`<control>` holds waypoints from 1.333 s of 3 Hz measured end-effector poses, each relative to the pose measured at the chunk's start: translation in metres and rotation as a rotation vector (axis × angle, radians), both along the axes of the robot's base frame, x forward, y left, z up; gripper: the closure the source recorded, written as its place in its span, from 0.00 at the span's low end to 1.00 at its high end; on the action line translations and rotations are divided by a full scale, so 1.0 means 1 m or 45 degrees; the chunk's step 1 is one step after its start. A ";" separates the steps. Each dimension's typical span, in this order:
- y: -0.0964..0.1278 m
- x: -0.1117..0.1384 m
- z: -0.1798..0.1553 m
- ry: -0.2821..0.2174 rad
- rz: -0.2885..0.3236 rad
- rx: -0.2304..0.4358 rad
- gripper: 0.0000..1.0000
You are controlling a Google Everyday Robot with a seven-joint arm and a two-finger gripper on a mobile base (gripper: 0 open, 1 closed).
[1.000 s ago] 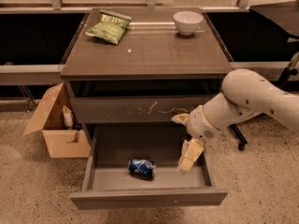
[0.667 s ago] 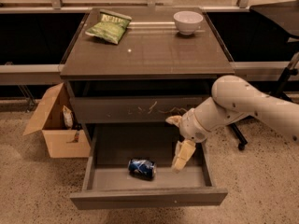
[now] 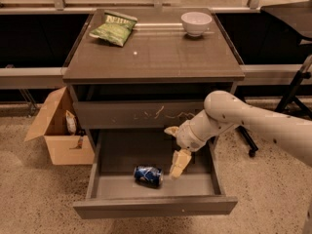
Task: Pick pepsi can from middle drawer and place on counter
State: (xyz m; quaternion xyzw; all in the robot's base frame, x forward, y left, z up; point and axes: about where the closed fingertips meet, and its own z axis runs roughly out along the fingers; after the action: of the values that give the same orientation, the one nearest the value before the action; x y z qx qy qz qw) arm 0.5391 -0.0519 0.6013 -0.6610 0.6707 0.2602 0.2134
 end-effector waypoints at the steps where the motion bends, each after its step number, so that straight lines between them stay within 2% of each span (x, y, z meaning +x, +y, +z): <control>1: 0.013 0.009 -0.029 0.010 0.001 -0.015 0.00; 2: 0.035 0.018 -0.070 -0.005 -0.020 -0.027 0.00; 3: 0.050 0.026 -0.097 -0.016 -0.041 -0.022 0.00; 4: 0.070 0.037 -0.133 -0.009 -0.062 -0.035 0.00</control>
Offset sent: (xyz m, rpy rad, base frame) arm 0.0272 0.0480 -0.0998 -0.0351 -0.0226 -0.0360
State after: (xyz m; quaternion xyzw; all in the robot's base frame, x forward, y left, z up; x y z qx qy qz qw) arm 0.5760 0.0178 0.4684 -0.6482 0.6894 0.2433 0.2130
